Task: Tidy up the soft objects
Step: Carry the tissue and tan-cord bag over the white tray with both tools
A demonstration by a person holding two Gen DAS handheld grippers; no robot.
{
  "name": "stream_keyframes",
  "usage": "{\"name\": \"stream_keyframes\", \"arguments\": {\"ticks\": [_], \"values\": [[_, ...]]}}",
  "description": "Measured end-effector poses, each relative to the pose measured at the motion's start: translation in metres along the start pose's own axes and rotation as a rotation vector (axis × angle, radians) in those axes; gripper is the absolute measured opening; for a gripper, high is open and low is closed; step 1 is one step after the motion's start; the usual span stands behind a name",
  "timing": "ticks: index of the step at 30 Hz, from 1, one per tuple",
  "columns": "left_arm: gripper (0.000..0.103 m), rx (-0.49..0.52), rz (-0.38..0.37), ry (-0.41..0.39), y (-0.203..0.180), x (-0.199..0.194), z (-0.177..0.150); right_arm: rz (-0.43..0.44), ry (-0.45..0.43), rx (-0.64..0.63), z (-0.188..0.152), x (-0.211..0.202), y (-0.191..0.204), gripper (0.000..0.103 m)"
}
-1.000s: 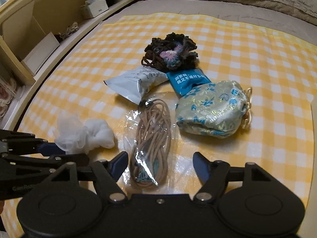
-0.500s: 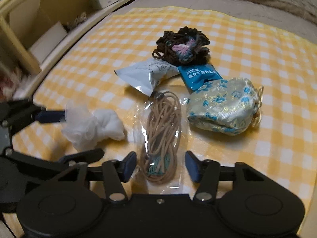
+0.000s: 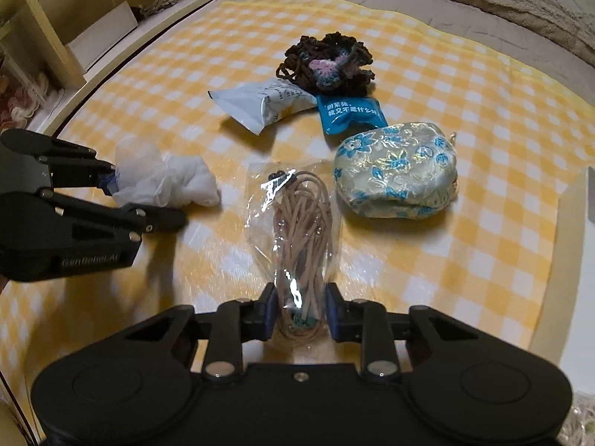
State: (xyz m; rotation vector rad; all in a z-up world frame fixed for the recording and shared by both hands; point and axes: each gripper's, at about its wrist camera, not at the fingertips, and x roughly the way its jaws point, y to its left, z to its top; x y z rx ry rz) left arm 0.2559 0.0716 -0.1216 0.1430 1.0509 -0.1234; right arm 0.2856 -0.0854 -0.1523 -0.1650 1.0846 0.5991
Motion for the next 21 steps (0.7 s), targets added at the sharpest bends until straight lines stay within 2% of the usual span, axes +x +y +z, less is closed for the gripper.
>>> {"name": "stream_keyframes", "arguments": {"ticks": [11, 21], "values": [[0.033, -0.189, 0.020, -0.156, 0.010, -0.060, 0.002, -0.023, -0.189, -0.003, 0.000, -0.055, 0.008, 0.023], [0.033, -0.245, -0.001, -0.273, -0.003, -0.103, 0.004, -0.054, -0.330, 0.011, -0.008, -0.109, 0.002, 0.023]]}}
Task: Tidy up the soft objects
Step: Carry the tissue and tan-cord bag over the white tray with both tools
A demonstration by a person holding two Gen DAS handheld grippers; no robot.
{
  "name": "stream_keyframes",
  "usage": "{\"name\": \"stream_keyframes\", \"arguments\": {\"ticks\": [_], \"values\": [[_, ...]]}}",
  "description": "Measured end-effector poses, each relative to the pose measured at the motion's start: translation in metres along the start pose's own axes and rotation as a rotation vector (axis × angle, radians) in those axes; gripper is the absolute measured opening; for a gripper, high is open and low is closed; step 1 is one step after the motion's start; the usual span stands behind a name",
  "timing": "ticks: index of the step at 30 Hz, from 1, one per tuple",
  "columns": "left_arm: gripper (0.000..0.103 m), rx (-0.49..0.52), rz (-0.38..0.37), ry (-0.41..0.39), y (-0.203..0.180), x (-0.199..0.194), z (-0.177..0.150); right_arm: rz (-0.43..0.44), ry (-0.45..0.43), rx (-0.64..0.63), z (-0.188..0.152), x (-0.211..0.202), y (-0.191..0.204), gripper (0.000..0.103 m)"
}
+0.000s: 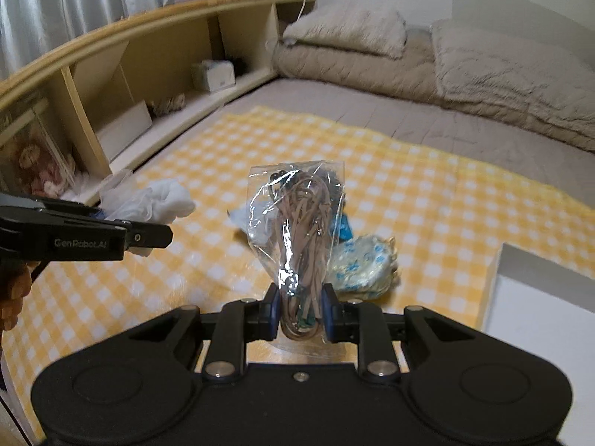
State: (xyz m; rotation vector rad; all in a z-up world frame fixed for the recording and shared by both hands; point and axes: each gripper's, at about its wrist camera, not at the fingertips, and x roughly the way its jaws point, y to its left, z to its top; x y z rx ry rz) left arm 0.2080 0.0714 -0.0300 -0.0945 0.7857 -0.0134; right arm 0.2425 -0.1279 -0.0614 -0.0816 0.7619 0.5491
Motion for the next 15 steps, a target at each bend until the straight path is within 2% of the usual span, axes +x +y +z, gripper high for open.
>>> {"name": "stream_keyframes", "arguments": {"ticks": [7, 15], "values": [[0.033, -0.019, -0.044, -0.029, -0.021, -0.012, 0.002, -0.037, -0.059, 0.046, 0.001, -0.034, -0.022, 0.023], [0.033, -0.032, -0.146, -0.027, -0.061, -0.013, 0.001, -0.121, -0.092, 0.135, -0.010, -0.073, -0.065, 0.023]]}}
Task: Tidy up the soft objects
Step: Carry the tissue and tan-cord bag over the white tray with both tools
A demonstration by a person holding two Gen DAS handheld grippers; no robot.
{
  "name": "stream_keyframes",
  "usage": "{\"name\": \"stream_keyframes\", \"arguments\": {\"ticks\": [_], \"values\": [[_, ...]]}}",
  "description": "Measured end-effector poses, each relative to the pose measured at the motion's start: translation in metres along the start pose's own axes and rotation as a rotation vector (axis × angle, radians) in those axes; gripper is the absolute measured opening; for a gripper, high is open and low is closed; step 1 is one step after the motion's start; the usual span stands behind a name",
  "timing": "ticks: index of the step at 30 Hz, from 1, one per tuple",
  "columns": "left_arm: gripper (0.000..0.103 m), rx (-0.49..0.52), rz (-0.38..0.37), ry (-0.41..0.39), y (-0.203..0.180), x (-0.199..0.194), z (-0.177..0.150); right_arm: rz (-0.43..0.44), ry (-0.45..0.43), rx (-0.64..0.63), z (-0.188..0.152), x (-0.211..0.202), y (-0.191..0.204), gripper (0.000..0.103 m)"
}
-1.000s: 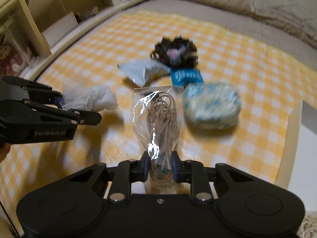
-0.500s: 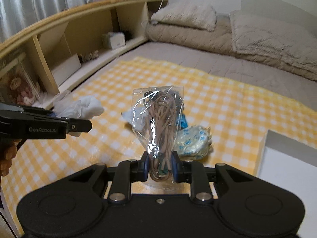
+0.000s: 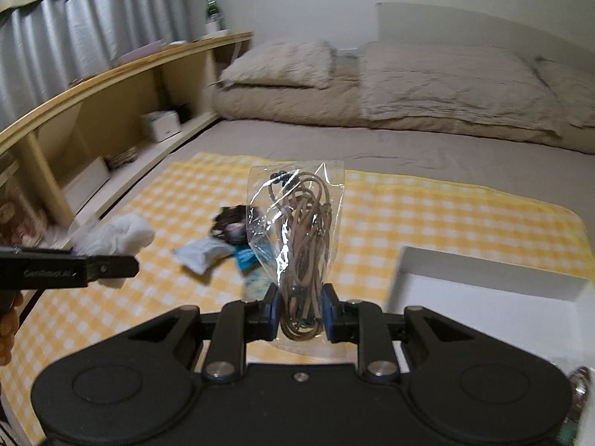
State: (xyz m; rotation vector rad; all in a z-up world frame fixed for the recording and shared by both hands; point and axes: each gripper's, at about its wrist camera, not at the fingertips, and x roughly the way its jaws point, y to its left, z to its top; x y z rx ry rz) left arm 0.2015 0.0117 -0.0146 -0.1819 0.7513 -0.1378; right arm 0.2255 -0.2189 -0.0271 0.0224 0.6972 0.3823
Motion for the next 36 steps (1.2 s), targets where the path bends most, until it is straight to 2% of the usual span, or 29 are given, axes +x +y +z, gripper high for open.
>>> {"name": "stream_keyframes", "arguments": {"ticks": [8, 15, 25, 30, 36], "values": [[0.033, 0.005, -0.102, 0.044, -0.051, 0.017, -0.009, -0.109, 0.006, 0.074, -0.013, -0.028, -0.050, 0.023], [0.033, -0.007, -0.156, 0.113, -0.086, 0.037, -0.026, -0.187, 0.030, 0.138, -0.030, -0.047, -0.092, 0.023], [0.033, -0.031, -0.200, 0.251, -0.129, 0.080, -0.050, -0.285, 0.130, 0.239, -0.060, -0.051, -0.145, 0.024], [0.033, -0.034, -0.184, 0.311, -0.145, 0.103, -0.061, -0.322, 0.192, 0.281, -0.076, -0.045, -0.168, 0.024], [0.033, 0.021, -0.120, 0.323, -0.157, 0.126, -0.068, -0.331, 0.241, 0.293, -0.089, -0.039, -0.182, 0.024]]}}
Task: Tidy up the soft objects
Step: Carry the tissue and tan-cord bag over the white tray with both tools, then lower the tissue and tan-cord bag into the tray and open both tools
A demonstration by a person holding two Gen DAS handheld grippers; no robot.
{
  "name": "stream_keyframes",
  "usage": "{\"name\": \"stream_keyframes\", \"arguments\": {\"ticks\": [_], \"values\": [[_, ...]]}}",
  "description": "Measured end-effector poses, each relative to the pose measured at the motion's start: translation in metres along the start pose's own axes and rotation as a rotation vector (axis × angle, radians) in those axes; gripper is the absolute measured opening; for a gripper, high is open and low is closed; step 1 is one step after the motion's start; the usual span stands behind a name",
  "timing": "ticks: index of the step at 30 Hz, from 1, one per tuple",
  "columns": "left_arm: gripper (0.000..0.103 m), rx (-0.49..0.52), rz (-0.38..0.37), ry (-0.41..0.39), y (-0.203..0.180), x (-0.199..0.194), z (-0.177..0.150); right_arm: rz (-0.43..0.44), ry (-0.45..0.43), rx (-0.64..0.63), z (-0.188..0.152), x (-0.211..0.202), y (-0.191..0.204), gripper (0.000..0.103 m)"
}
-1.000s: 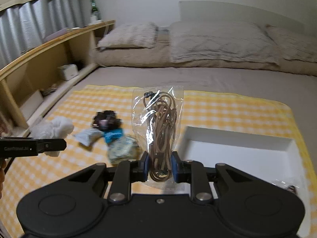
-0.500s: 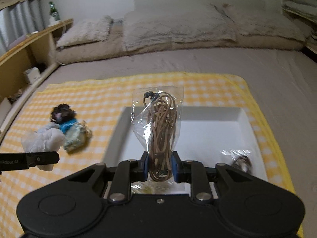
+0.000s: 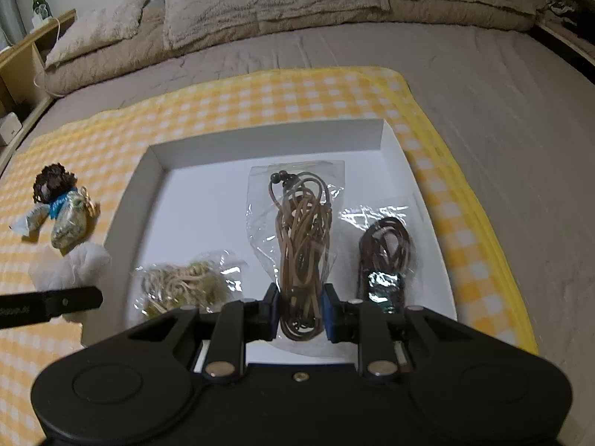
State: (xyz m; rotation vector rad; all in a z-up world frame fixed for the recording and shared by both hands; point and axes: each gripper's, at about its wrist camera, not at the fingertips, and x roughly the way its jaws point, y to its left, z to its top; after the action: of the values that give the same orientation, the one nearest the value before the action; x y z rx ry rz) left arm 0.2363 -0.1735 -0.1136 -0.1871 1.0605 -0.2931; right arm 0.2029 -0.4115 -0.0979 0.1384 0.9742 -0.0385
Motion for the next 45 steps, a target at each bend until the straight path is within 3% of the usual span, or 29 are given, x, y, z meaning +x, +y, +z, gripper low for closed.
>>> {"name": "stream_keyframes", "arguments": {"ticks": [6, 11, 23, 25, 26, 28, 30, 45], "values": [[0.033, 0.068, -0.008, 0.040, -0.015, 0.021, -0.003, 0.011, 0.017, -0.008, 0.000, 0.007, -0.004, 0.024], [0.033, 0.113, -0.063, 0.051, -0.027, 0.030, -0.007, 0.021, 0.041, -0.025, 0.000, 0.013, 0.000, 0.024], [0.034, 0.081, 0.000, 0.055, -0.015, 0.025, -0.005, -0.001, 0.090, -0.044, -0.001, 0.026, 0.000, 0.025], [0.037, 0.080, -0.002, 0.048, -0.016, 0.023, -0.003, 0.004, 0.087, -0.039, -0.002, 0.025, -0.001, 0.025], [0.047, 0.076, -0.004, 0.048, -0.015, 0.023, -0.003, 0.008, 0.083, -0.035, -0.002, 0.024, -0.001, 0.028], [0.056, 0.063, -0.030, 0.048, -0.015, 0.021, -0.003, 0.010, 0.074, -0.025, -0.002, 0.022, -0.002, 0.032], [0.071, 0.066, -0.021, 0.046, -0.017, 0.018, -0.004, 0.007, 0.076, -0.019, -0.002, 0.021, -0.003, 0.047], [0.080, 0.091, -0.040, 0.041, -0.023, 0.002, -0.008, -0.002, 0.071, 0.005, -0.008, 0.007, -0.007, 0.048]]}}
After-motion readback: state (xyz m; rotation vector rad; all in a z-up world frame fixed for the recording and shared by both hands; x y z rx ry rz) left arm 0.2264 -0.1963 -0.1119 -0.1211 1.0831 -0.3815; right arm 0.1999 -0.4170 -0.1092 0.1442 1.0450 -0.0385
